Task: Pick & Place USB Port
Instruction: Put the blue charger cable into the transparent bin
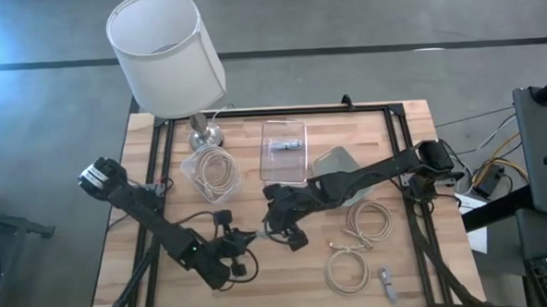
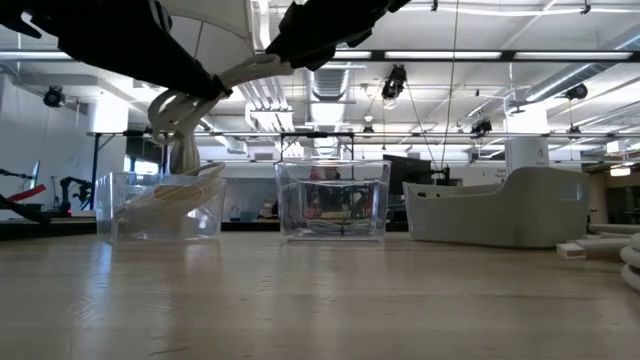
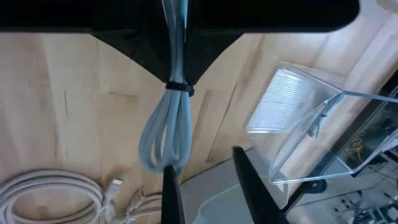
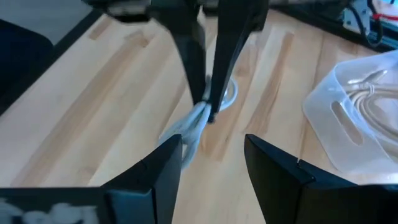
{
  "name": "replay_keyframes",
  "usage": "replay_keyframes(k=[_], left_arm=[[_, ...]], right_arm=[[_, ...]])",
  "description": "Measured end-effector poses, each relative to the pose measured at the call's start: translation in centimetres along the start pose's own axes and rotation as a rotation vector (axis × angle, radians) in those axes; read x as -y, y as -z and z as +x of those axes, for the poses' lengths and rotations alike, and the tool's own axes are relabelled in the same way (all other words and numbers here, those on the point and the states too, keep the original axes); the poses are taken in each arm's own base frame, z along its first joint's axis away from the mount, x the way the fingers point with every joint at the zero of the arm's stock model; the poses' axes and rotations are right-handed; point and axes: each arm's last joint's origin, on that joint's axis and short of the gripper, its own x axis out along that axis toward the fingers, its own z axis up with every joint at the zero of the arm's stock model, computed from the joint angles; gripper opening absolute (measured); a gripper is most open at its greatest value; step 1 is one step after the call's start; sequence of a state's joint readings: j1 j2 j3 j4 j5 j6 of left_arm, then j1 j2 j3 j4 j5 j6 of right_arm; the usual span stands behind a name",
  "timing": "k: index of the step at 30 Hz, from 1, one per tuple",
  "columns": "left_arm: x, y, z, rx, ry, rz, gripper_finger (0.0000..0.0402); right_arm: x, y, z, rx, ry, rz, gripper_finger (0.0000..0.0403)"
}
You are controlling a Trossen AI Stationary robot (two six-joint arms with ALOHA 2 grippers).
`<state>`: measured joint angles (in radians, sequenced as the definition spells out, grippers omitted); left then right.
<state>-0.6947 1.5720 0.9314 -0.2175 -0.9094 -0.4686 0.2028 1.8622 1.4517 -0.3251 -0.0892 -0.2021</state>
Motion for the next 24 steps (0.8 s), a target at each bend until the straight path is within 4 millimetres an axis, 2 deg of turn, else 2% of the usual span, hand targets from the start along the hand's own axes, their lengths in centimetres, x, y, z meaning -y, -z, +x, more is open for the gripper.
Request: replay_keyframes(k=[11,24], left_arm=[[-0.3,0.1,0.2,-0.03,0.011,0.016,0.0032],[-1.4,-0.3,1.5,-0.048,-0.029,-0.009,0.0034]], right_arm=[[-0.1,0.0,0.0,0.0,0.003,-0.002,0.0171],[-0.6,-0.8,-0.1,0.077,-0.035,-0.062,0.0171]])
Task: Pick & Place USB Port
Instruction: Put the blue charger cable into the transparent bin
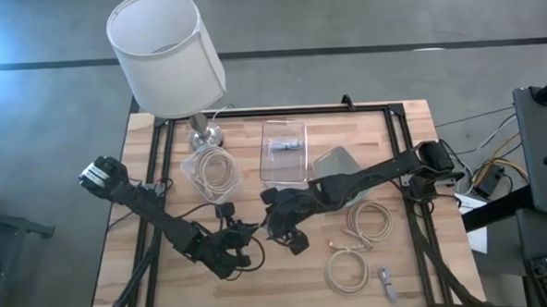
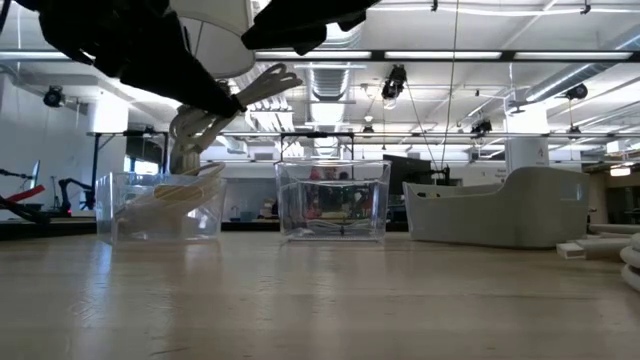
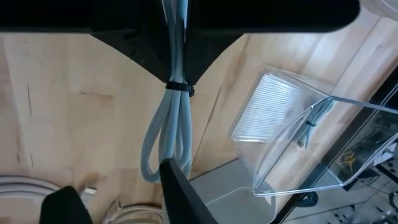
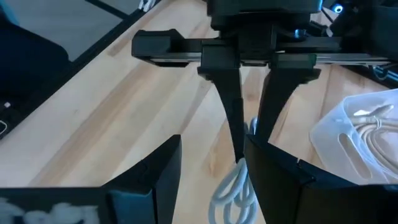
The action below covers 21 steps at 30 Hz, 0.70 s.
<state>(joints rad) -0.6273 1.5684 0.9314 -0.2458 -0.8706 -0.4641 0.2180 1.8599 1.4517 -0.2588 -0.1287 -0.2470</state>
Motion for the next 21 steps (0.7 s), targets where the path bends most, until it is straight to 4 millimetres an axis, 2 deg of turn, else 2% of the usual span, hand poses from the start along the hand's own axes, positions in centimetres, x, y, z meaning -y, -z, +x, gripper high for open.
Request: replay_keyframes(k=[7,15,18,21], left_arm=[[0.3,-1.2,-0.4,0.029,0.006,0.029,0.0034],[0.2,-2.4,-0.5,0.046,0.004,0.064,0.0034],[0.2,-2.3,-0.5,0.046,0.003,0.064,0.0035],[0.2,-2.3,-0.5,0.045,0.001,0.066,0.0035]], right_arm=[[0.2,0.7,0.0,-0.092,0.105,0.004,0.0171],[0.2,0.9,0.0,-0.114,0.104,-0.01,0.017],[0.2,0.9,0.1,-0.114,0.104,-0.011,0.0157],[0.1,0.9,0.1,-0.116,0.103,-0.013,0.0125]])
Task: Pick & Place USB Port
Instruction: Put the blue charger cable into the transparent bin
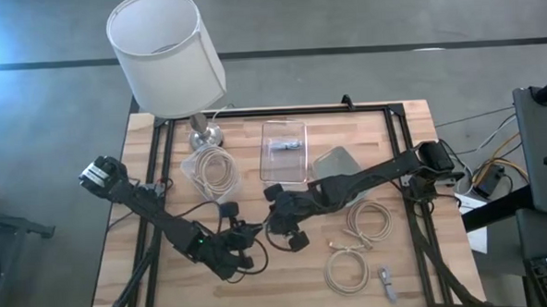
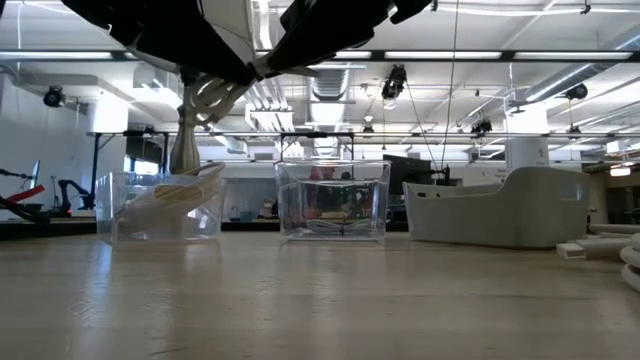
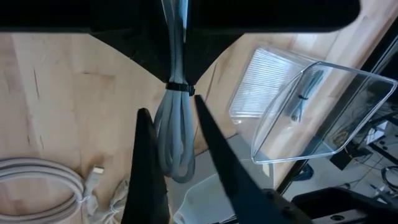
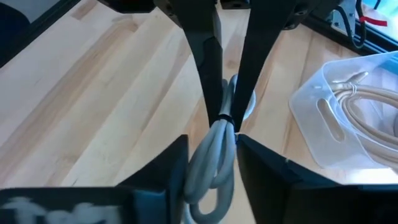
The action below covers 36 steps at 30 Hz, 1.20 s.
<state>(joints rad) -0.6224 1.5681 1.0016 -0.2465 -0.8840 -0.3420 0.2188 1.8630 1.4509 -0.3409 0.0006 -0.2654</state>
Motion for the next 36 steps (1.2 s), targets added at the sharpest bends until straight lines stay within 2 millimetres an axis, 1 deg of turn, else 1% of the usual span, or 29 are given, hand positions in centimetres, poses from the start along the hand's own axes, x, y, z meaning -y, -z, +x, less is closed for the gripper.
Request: replay_keyframes(k=[6,10,16,19,22,26,29,32,34,36], left_arm=[[0.0,0.2,0.0,-0.008,-0.002,0.016,0.0035],[-0.1,0.3,0.1,-0.012,-0.003,0.017,0.0039],[-0.1,0.3,0.2,-0.018,-0.001,0.015,0.007],[-0.1,0.3,0.1,-0.017,-0.002,-0.004,0.009],[-0.1,0.3,0.2,-0.017,-0.003,-0.03,0.0108],[-0.2,0.4,0.2,-0.018,-0.004,-0.037,0.0124],[-0.2,0.4,0.2,-0.018,-0.005,-0.037,0.0128],[-0.1,0.4,0.2,-0.02,-0.003,-0.039,0.0127],[-0.1,0.4,0.2,-0.024,0.009,-0.044,0.0126],[0.0,0.4,0.2,-0.033,0.034,-0.055,0.0127]], right_arm=[[0.0,0.0,0.0,-0.002,0.003,0.004,0.0049],[-0.1,0.0,0.0,-0.002,0.004,0.037,0.0021],[-0.2,0.4,0.0,-0.042,0.005,0.141,0.0019],[-0.2,0.9,0.0,-0.108,0.074,0.192,0.002],[-0.1,1.5,-0.5,-0.183,0.139,0.193,0.002],[-0.1,1.6,-1.2,-0.219,0.149,0.182,0.002],[-0.1,1.4,-2.3,-0.219,0.148,0.179,0.002],[0.3,1.0,-4.1,-0.213,0.191,0.144,0.002],[1.0,0.9,-5.3,-0.217,0.277,0.105,0.002],[2.0,0.9,-6.4,-0.224,0.395,0.1,0.002]])
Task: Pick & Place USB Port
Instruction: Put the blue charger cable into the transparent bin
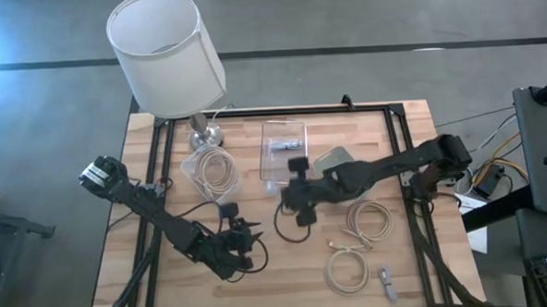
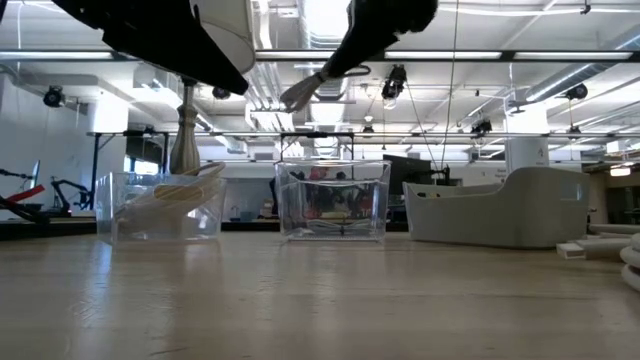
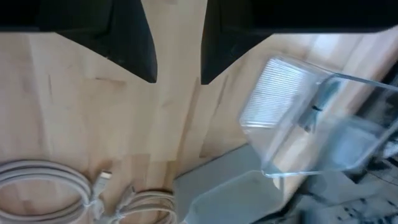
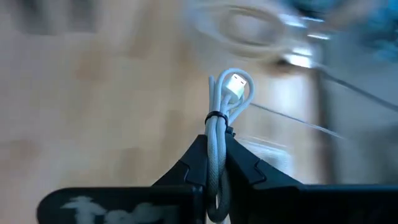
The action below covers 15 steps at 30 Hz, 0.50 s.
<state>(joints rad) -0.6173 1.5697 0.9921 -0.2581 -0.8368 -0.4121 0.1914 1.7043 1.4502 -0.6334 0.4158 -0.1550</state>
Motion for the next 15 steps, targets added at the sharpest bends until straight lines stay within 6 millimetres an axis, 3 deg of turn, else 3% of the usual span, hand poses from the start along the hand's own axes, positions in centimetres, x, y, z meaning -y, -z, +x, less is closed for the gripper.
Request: replay_keyframes(k=[4,8,15], left_arm=[[0.0,0.0,0.0,-0.004,0.012,-0.018,0.0128],[0.0,0.0,0.0,-0.003,0.012,-0.042,0.0126],[0.0,0.0,0.0,-0.003,0.012,-0.048,0.0124]], right_arm=[[3.5,0.5,0.3,-0.027,0.13,0.063,0.002],[7.0,1.9,2.2,-0.078,0.126,0.169,0.002],[11.5,5.0,6.9,-0.125,-0.168,0.335,0.002]])
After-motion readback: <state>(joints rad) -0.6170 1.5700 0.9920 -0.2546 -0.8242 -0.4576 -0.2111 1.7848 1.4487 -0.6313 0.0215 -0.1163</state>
